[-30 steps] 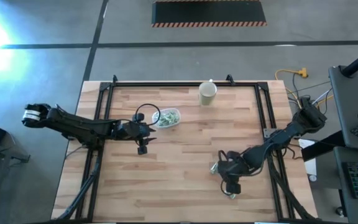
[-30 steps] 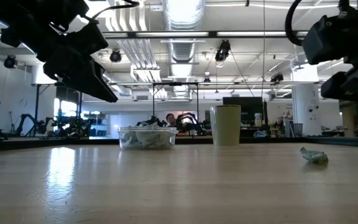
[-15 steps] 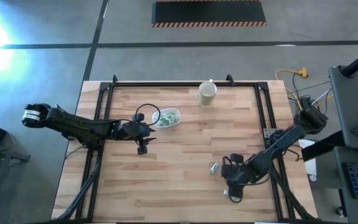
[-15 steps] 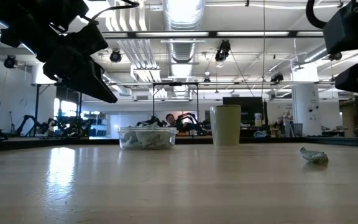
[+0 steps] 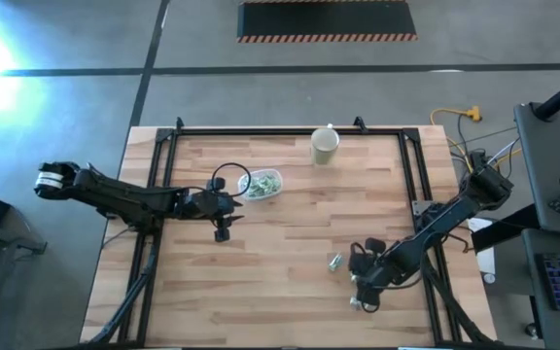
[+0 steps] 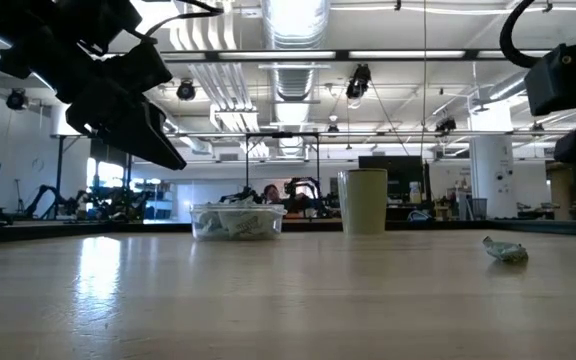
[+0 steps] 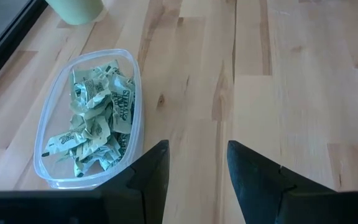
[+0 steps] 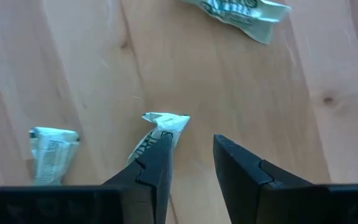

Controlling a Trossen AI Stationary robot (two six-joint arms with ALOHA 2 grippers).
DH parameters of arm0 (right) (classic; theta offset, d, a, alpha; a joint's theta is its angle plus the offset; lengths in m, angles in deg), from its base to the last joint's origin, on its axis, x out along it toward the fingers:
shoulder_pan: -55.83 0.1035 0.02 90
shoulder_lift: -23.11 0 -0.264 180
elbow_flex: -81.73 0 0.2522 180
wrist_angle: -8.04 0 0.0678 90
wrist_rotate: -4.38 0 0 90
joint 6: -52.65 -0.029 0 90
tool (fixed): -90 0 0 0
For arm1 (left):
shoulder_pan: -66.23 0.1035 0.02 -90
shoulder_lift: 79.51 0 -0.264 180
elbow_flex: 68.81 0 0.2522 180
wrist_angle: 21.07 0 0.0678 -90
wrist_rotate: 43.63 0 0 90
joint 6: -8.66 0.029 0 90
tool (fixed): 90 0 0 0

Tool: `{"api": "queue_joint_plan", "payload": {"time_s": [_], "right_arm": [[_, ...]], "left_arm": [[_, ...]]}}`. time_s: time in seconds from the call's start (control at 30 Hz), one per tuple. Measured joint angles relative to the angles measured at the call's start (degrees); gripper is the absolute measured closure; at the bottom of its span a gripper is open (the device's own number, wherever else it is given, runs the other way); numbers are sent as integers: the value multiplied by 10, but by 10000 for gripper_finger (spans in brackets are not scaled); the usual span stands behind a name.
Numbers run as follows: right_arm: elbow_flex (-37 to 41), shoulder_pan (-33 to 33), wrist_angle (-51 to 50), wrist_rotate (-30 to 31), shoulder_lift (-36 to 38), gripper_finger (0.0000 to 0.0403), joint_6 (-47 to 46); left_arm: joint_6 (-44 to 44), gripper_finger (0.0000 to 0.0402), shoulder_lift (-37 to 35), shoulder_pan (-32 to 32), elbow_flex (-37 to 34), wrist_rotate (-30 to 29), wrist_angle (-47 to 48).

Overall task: Pick and place Stevia / Truvia into bins
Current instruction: Put the stevia packet into the transparent container

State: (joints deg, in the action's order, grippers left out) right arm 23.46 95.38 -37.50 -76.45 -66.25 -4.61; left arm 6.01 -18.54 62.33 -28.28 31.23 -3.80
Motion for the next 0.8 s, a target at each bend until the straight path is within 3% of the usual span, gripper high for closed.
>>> {"api": "queue_joint_plan", "payload": {"time_s": [0.57, 0.8], "right_arm": [[1, 9, 29, -6, 0, 269, 16], [1, 10, 41, -2, 0, 241, 38]], "left_arm": [[0, 256, 0, 0, -1, 0, 0], [-1, 256, 0, 0, -1, 0, 0]]}}
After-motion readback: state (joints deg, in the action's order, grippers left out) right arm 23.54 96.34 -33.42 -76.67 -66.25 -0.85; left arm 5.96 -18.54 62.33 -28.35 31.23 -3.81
